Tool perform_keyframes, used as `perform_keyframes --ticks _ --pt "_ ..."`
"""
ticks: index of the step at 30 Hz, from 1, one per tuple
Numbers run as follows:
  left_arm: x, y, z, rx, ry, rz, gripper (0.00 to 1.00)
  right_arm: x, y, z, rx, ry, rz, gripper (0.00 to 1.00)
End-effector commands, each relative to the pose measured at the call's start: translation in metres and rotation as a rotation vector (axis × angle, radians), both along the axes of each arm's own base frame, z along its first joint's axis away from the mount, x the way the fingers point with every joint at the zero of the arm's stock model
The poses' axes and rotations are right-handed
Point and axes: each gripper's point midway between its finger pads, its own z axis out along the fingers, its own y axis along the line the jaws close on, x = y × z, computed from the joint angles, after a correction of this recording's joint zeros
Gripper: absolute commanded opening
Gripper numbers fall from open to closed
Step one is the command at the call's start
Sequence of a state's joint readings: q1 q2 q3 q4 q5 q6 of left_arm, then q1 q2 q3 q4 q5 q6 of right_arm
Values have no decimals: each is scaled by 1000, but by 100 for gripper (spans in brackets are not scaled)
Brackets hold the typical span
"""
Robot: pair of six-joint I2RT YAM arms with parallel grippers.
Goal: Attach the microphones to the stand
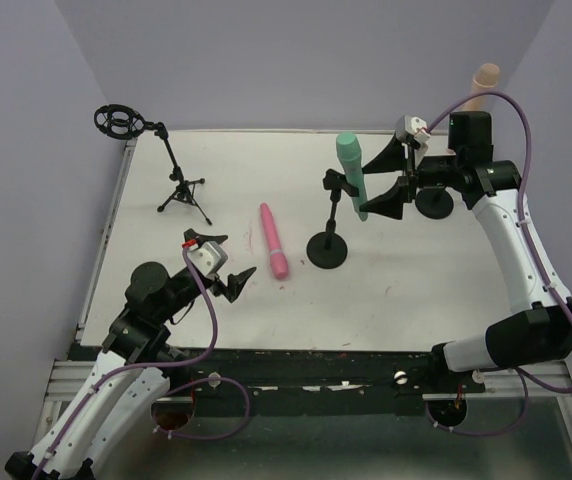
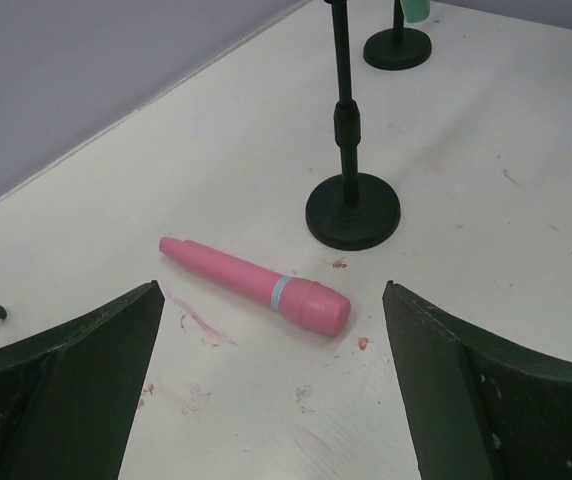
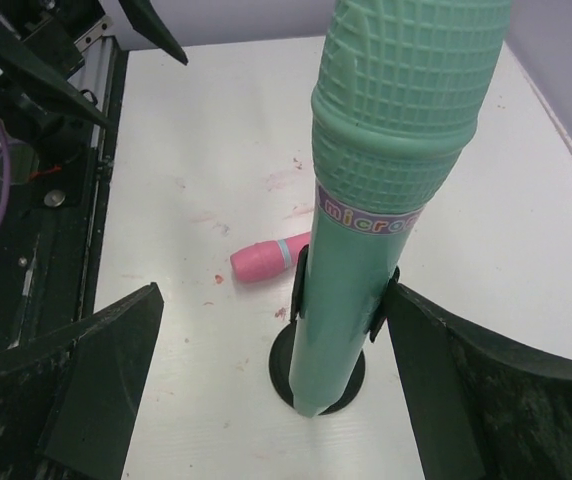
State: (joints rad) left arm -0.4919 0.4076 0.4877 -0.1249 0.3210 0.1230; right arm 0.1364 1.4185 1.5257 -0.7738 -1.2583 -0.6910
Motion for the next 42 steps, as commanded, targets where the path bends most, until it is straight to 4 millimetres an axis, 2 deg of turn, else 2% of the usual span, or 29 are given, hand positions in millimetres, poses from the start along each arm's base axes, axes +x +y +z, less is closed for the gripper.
perform_keyframes --ticks 1,4,11,17,29,31,36,42 --pt "4 4 6 -1 -21 26 99 14 -7 10 -4 35 -119 100" --pt "4 4 6 0 -19 27 99 22 -10 4 -13 57 -169 100" --pt "4 4 6 1 -20 24 99 27 -9 -1 4 98 -194 100" --pt "4 3 6 2 -19 23 99 26 2 -21 2 149 -176 100" --pt "6 3 3 9 -9 27 99 31 28 -31 -20 147 -131 97" --pt "6 4 2 10 -7 28 99 32 29 -29 -21 138 -128 93" --pt "6 3 2 11 -8 24 99 37 30 -24 -25 121 -136 77" --pt "6 3 2 10 -9 24 99 35 28 -18 -33 88 -133 49"
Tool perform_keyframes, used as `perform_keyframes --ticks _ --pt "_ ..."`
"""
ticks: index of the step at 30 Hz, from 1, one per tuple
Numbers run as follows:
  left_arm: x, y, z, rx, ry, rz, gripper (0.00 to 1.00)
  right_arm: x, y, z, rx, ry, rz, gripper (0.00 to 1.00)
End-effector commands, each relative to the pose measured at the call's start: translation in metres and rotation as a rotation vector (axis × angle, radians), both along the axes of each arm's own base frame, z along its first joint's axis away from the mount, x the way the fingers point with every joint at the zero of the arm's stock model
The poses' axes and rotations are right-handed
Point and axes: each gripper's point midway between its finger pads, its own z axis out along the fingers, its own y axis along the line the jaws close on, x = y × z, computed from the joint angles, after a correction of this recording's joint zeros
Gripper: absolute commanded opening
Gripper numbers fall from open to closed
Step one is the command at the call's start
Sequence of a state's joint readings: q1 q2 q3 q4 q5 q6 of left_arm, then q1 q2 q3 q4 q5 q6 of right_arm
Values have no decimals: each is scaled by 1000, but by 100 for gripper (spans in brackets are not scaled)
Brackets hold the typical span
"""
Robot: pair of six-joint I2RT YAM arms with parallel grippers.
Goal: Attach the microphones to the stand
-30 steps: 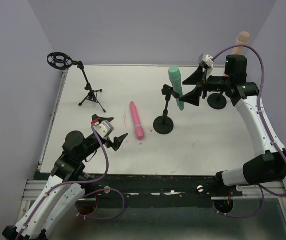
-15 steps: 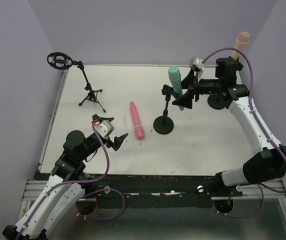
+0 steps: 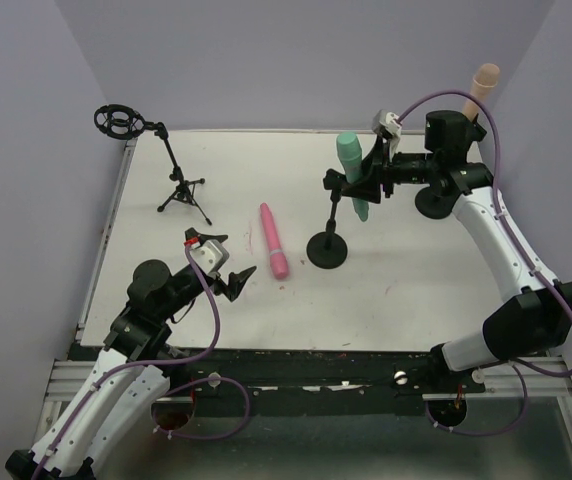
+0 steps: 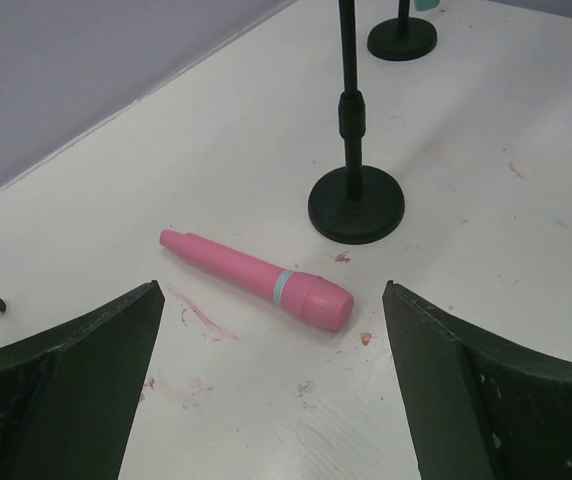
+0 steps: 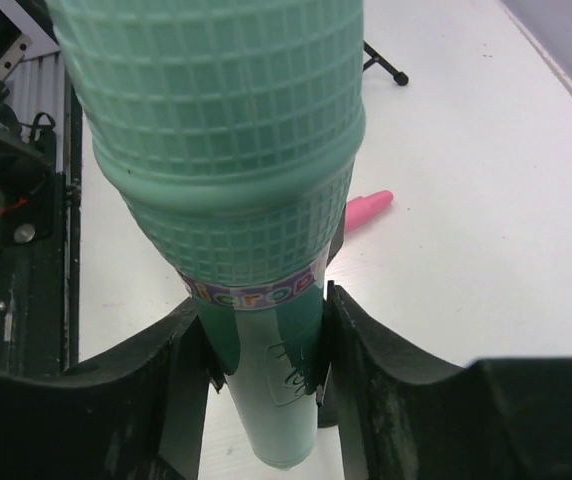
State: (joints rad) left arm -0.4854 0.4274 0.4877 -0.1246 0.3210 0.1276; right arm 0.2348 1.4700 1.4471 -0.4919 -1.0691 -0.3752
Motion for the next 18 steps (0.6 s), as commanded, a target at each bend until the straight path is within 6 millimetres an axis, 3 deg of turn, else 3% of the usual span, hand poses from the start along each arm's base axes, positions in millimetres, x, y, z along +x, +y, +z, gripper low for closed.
perform_keyframes --ticks 1,6,9,13,18 --pt "3 3 7 0 -23 16 99 -1 0 10 -11 -47 4 44" --pt "2 3 7 0 -23 16 99 -10 -2 15 -20 -71 18 27" --pt "2 4 8 -2 -27 19 99 -12 -10 22 -30 -82 -16 22" --pt "1 4 10 -6 -35 17 99 -5 -42 39 -15 -94 -129 20" --pt "-1 4 11 -11 -39 11 99 8 -101 51 -8 -105 -338 20"
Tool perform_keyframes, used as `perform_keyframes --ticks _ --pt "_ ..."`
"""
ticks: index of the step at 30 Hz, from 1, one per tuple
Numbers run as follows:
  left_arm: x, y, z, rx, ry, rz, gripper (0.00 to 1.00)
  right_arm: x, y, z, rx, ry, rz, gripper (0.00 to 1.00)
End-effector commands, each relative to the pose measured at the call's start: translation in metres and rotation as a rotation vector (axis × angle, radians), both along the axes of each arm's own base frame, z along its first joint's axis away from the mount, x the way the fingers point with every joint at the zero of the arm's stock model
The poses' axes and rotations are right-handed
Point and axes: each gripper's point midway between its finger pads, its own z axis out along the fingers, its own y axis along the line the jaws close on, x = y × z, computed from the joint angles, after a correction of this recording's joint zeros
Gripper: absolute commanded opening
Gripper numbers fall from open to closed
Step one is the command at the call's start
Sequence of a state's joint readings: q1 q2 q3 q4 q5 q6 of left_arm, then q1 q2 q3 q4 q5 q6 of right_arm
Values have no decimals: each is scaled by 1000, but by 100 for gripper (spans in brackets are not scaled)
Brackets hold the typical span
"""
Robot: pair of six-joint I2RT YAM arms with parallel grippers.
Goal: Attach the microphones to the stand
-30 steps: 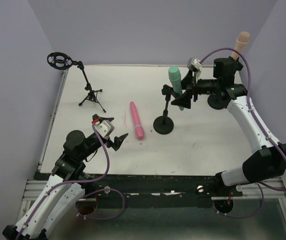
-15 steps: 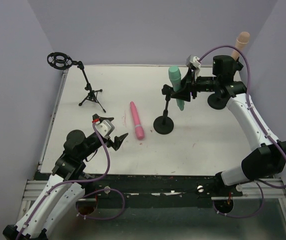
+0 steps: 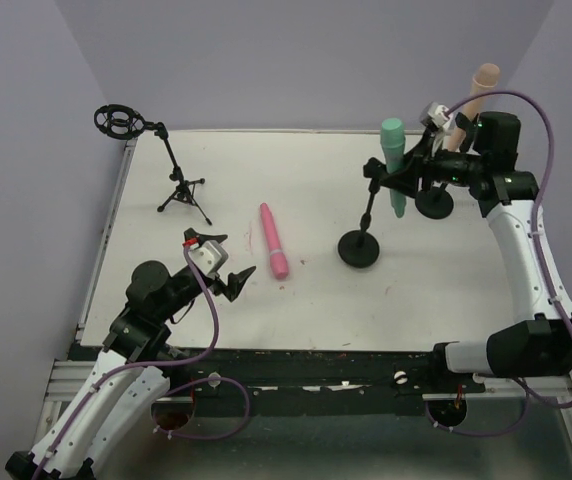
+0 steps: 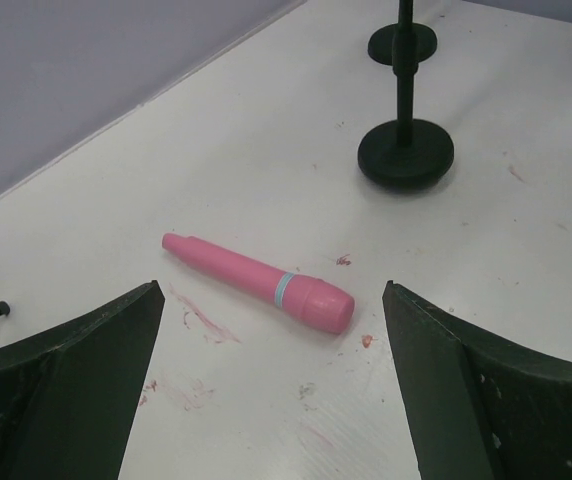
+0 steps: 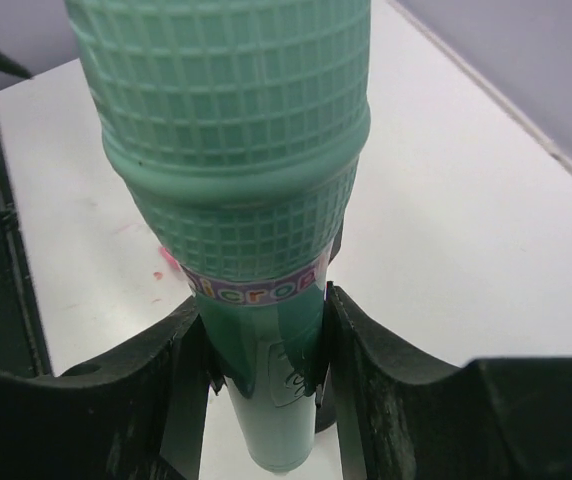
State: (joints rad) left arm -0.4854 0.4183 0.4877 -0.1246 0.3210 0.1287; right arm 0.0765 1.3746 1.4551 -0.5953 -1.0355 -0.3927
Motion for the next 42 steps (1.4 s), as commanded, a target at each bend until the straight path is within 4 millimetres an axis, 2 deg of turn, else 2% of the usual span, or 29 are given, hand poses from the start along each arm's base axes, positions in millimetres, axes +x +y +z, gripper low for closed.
perform_keyframes --ticks 1,5,10,16,20,24,35,37,42 --pt "0 3 10 -9 -33 10 99 4 -52 33 -1 -97 -199 20" --pt "-2 3 12 -15 -39 7 99 18 -108 35 -46 -113 -423 20" --pt "-5 4 14 -20 -51 6 99 30 -163 38 -105 -128 -642 20" --pt "-8 5 17 -28 -66 1 99 39 -212 34 -108 -104 -773 21" --pt "-9 5 18 -30 -72 -5 99 40 -236 25 -101 -102 -814 22" --pt "-10 4 18 -30 -70 -11 99 41 -242 15 -78 -87 -794 23" --pt "-12 4 21 -36 -80 -16 99 32 -239 -10 -44 -39 -764 29" --pt "-12 4 20 -35 -79 -14 99 31 -240 -12 -42 -33 -767 32" --pt "-13 5 20 -36 -80 -14 99 27 -245 -11 -44 -22 -791 50"
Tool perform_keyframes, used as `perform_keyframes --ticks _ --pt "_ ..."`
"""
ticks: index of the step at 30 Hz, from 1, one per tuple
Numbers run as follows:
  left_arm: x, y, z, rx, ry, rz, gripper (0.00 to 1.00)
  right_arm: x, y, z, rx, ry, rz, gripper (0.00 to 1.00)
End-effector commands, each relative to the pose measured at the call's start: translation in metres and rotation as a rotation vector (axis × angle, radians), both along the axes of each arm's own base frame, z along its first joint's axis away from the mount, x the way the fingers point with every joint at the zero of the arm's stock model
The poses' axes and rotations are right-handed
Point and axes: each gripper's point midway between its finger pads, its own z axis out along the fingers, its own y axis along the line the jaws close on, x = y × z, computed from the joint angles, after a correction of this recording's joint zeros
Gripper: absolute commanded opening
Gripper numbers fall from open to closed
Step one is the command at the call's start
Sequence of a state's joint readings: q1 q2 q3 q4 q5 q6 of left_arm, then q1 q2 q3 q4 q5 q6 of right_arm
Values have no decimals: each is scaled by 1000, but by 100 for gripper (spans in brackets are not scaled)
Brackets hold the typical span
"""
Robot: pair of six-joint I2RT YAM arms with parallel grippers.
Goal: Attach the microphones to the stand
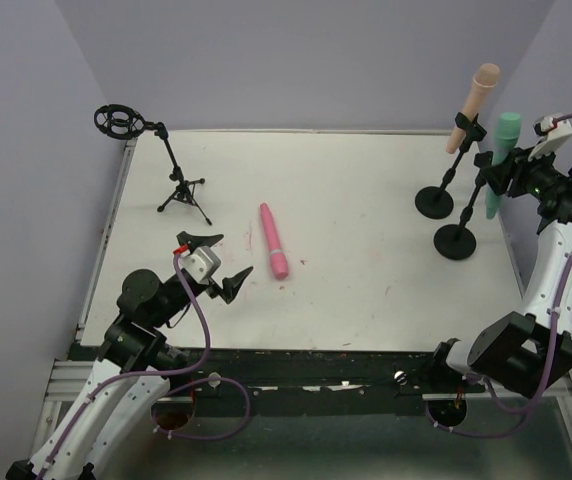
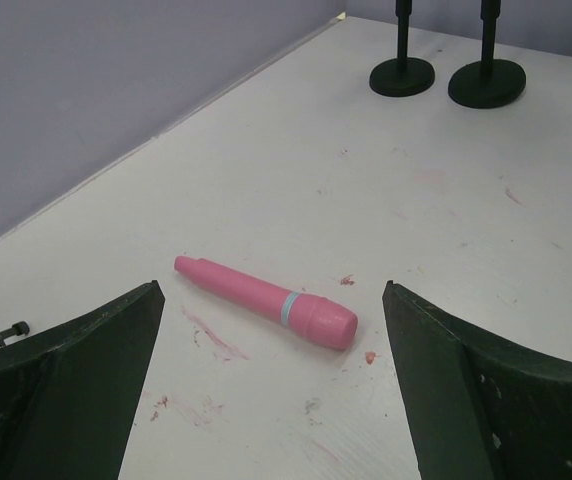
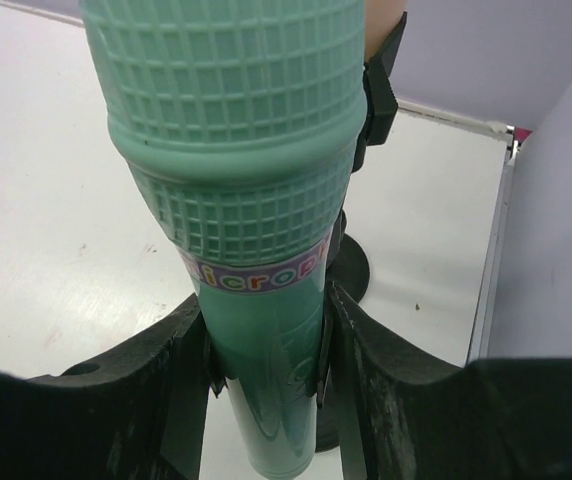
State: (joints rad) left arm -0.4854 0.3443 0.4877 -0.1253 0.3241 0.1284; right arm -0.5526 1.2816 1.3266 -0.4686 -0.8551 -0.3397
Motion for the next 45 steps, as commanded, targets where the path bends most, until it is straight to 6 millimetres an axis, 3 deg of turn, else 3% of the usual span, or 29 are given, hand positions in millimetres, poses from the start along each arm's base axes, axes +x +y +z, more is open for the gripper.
perform_keyframes --ticks 1,10,16,30,34,37,41,45 --pt "-3 0 4 -3 -18 -11 99 -7 3 2 23 2 10 54" --pt "-6 1 7 -11 -29 -16 99 -17 -7 25 6 -18 -46 82" --pt "-8 1 8 -15 -37 -20 99 -26 -4 60 -31 -74 -51 98" --pt "-9 2 13 -39 -29 -9 99 -21 11 172 -40 -233 42 100" --pt "-4 6 15 -60 16 30 99 -24 38 197 55 -233 208 100" --pt "0 8 17 -98 65 63 99 -19 72 197 71 -229 296 100" --pt "6 12 22 -198 150 126 99 -12 143 168 66 -161 441 100" --pt "12 17 18 -314 272 206 99 -20 208 127 11 -66 591 100"
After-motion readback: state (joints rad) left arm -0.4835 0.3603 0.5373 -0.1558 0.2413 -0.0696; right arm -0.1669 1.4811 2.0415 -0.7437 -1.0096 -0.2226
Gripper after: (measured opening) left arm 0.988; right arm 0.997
